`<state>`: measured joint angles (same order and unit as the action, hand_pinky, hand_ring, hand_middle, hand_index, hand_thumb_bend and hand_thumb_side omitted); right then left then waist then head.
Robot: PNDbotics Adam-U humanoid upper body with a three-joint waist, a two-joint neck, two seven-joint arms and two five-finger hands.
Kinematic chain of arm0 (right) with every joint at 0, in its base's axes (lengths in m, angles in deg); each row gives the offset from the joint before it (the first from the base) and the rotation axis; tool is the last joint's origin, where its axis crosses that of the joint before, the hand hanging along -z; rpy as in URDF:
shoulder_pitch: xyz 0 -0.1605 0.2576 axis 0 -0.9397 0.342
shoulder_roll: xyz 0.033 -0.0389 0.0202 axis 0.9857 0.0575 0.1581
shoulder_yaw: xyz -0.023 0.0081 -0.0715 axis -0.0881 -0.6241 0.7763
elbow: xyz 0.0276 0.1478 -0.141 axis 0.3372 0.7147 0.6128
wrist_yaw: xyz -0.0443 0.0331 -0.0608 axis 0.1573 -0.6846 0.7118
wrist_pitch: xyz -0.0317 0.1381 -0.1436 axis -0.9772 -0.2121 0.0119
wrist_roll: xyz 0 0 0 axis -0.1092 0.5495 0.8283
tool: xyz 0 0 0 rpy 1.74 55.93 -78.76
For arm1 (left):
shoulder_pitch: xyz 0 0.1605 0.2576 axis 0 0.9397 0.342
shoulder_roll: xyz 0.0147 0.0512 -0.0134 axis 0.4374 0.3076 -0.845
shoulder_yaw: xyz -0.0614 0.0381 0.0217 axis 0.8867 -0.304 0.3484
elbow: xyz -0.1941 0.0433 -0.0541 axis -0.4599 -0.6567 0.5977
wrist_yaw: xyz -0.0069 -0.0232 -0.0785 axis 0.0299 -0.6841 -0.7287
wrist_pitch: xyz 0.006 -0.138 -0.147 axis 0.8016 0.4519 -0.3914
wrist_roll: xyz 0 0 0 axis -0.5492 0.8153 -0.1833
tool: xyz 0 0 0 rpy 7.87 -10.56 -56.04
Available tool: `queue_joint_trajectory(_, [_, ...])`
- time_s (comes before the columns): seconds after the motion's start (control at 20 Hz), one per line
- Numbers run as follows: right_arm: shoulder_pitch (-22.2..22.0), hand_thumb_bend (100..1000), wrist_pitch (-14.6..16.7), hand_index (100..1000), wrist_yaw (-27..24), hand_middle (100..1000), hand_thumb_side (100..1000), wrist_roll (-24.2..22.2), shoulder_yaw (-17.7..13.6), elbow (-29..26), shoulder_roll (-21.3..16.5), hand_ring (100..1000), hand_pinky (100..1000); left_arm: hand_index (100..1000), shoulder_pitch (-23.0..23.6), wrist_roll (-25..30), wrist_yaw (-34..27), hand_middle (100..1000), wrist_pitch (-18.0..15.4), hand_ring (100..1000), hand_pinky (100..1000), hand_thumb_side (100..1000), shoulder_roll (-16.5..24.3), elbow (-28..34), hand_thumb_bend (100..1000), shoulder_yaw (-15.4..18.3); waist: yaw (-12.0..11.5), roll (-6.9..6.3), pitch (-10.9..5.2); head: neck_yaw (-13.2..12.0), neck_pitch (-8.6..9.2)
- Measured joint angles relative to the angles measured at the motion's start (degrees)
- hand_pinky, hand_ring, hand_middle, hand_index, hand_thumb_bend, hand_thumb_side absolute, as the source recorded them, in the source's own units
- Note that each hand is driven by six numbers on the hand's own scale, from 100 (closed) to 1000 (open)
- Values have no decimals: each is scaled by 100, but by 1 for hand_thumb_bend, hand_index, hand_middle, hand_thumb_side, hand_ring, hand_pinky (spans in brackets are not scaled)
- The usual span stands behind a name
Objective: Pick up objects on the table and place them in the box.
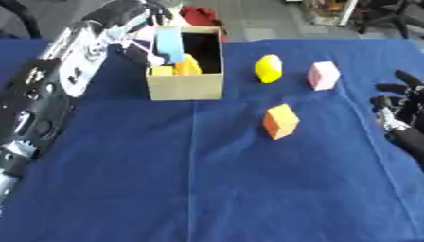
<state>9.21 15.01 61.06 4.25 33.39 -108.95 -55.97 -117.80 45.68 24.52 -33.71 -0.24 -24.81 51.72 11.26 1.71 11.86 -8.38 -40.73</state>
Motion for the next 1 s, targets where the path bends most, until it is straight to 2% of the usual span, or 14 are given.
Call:
queue_joint_trajectory(0.05, [0, 100, 0, 966, 0, 765, 295, 0, 0, 0, 5, 728, 730, 917, 0, -50, 41, 815, 12, 764, 820, 505, -17, -47, 610, 1, 0, 0, 0, -2, 0])
queue_joint_trajectory(0.1, [-1, 100, 0, 966, 0, 764, 295, 0, 0, 0, 10, 727, 730, 926, 0, -103, 59, 826, 25, 771, 825, 592, -18, -75, 650, 3, 0, 0, 0, -3, 0])
queue_joint_trajectory(0.2, [-1, 100, 0, 965, 0, 763, 294, 0, 0, 0, 11, 727, 730, 928, 10, -237, 38, 829, 50, 772, 827, 651, -14, -81, 655, 33, -3, 0, 0, 0, 0])
queue_joint_trajectory(0.25, [1, 100, 0, 965, 0, 763, 294, 0, 0, 0, 11, 726, 730, 925, 39, -324, -25, 825, 68, 769, 828, 662, -4, -58, 647, 63, -13, 0, 0, 7, 0])
queue_joint_trajectory(0.35, [29, 100, 0, 965, 2, 764, 292, 0, 0, 0, 10, 727, 731, 891, 132, -514, -269, 779, 104, 736, 824, 621, 65, 93, 553, 129, -47, 0, 0, 28, 1])
queue_joint_trajectory(0.5, [186, 100, -18, 967, 46, 766, 288, -24, 1, 8, -51, 729, 733, 852, 437, -982, -1223, 732, 59, 698, 815, 553, 285, 671, 500, 286, -135, 0, 0, 86, 3])
queue_joint_trajectory(0.75, [654, 105, -56, 974, 273, 771, 282, -156, 70, 110, -369, 735, 739, 838, 1198, -1659, -3004, 710, 151, 687, 811, 530, 840, 2094, 486, 558, -285, 0, 0, 176, 24])
queue_joint_trajectory(1.0, [1317, 150, -79, 994, 574, 796, 294, -577, 374, 464, -873, 757, 753, 833, 2172, -1910, -4056, 695, 367, 672, 809, 534, 1118, 3343, 461, 836, -452, 0, 6, 292, 55])
